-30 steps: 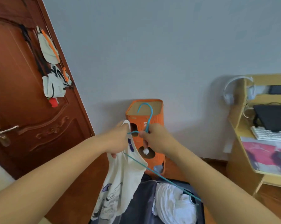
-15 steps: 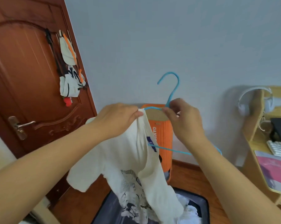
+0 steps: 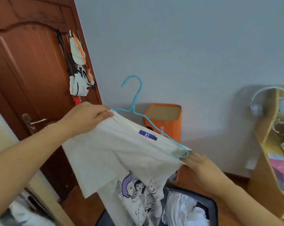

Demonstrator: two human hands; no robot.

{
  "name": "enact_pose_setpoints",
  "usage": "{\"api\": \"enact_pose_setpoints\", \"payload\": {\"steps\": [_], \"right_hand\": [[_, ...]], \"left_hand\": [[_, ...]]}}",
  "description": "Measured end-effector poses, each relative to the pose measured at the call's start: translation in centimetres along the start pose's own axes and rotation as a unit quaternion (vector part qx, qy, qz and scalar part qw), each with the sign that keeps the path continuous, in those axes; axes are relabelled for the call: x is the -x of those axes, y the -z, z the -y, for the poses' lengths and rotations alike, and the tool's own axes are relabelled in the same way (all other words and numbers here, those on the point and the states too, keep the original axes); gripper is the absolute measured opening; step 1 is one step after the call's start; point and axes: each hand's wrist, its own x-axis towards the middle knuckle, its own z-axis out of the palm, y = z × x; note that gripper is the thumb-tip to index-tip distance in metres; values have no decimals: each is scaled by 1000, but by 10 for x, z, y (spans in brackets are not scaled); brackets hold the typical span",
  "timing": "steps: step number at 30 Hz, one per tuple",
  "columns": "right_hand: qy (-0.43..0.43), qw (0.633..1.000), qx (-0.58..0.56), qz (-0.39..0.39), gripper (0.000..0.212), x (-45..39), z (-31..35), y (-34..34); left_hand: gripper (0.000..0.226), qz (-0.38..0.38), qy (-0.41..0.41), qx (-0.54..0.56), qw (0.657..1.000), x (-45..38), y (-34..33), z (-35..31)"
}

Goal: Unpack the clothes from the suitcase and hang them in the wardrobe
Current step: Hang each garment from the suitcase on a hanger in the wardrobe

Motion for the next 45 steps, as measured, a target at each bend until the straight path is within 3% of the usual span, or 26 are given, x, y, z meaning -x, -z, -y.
{"api": "enact_pose_setpoints", "payload": {"steps": [3, 6, 9, 10, 11, 12, 14, 15, 18, 21, 22, 24, 26, 29, 31, 34, 35, 37, 39, 45], "right_hand": [[73, 996, 53, -16, 32, -3, -17, 40], [110, 988, 33, -107, 24, -26, -11, 60], [48, 980, -84, -176, 21, -60, 21, 74], [5, 980, -111, -167, 25, -69, 25, 73], [-38, 986, -122, -107, 31, -76, 29, 71], [-80, 992, -99, -20, 45, -83, 31, 69], [-77, 992, -44, 86, 82, -88, 36, 61], [-69, 994, -37, 73, 80, -91, 40, 57], [-43, 996, -58, -57, 47, -105, 58, 59], [-16, 983, -77, -168, 37, -114, 52, 83], [-11, 978, -99, -185, 30, -116, 46, 91], [-26, 977, -109, -184, 24, -119, 34, 101], [-32, 981, -75, -177, 36, -125, 22, 104], [-45, 986, -6, -160, 47, -128, 5, 106], [-18, 987, -21, -158, 32, -125, 7, 107], [44, 985, -83, -148, 21, -128, 25, 102], [52, 986, -86, -131, 25, -133, 30, 98], [31, 994, -65, -85, 43, -145, 33, 90], [5, 997, -28, -74, 59, -151, 33, 88], [60, 959, -139, -238, 30, -133, 40, 95]], "left_hand": [[100, 65, -32, -134, 988, 32, -16, 25], [97, 29, -16, -156, 987, 47, -34, 30], [84, -38, 19, -98, 994, 49, -38, 21], [77, -61, 36, -67, 995, 48, -37, 17], [70, -81, 50, -39, 995, 48, -35, 14], [65, -94, 62, -17, 993, 48, -33, 12], [63, -112, 89, 14, 990, 50, -29, 8], [66, -119, 98, 24, 988, 51, -27, 7], [72, -141, 100, 16, 985, 56, -13, -4], [47, -114, 83, -56, 988, 75, -2, 13], [46, -96, 115, -45, 988, 85, -4, 26], [47, -87, 217, 88, 968, 101, -11, 45], [29, -94, 258, 156, 949, 114, -25, 57], [24, -20, 320, 74, 944, 132, -26, 87], [22, -15, 345, 21, 938, 131, -12, 98], [32, -170, 261, 108, 944, 98, 2, 66], [37, -162, 201, 128, 958, 83, 7, 40], [34, -60, 106, 67, 990, 60, 9, -2], [21, 3, 94, -18, 995, 51, 7, -17], [33, -39, 126, 3, 991, 59, 18, 1]]}}
